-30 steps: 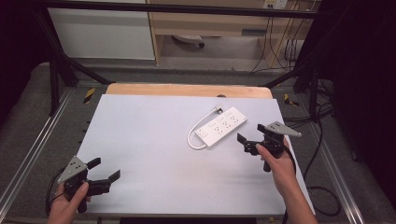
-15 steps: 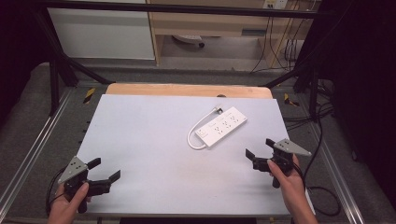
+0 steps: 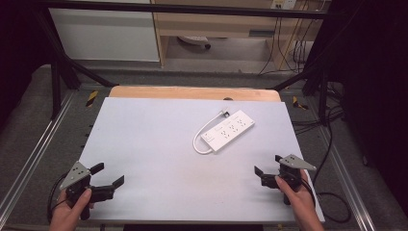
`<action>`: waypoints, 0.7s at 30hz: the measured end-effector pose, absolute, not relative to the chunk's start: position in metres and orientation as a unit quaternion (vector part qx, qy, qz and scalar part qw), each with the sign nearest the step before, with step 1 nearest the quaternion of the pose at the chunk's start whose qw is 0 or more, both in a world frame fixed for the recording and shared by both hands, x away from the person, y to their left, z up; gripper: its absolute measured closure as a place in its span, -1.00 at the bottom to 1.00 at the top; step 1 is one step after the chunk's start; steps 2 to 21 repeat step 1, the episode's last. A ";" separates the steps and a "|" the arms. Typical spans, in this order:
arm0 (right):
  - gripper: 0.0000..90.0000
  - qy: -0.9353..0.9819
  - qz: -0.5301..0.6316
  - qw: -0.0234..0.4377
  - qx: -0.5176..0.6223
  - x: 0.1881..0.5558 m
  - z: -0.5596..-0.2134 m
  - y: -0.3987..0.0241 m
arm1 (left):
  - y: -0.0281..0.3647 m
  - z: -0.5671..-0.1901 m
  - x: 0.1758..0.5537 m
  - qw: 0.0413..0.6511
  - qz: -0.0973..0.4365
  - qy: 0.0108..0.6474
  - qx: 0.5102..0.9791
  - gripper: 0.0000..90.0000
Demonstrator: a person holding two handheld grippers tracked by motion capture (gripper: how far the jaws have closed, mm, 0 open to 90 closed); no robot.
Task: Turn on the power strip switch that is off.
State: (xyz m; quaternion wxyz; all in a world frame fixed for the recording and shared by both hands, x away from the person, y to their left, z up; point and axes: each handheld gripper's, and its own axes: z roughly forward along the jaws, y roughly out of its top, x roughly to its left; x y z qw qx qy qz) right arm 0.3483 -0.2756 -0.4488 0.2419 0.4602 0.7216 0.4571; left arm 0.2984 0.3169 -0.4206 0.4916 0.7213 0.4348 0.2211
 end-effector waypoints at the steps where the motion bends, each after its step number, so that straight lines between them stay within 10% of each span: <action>1: -0.93 0.726 0.447 0.235 0.467 0.349 -0.453 -0.275 | 0.317 -0.421 0.299 0.493 0.221 0.433 0.722 -0.87; 21: -0.93 0.726 0.447 0.235 0.467 0.349 -0.453 -0.275 | 0.317 -0.421 0.299 0.493 0.221 0.433 0.722 -0.87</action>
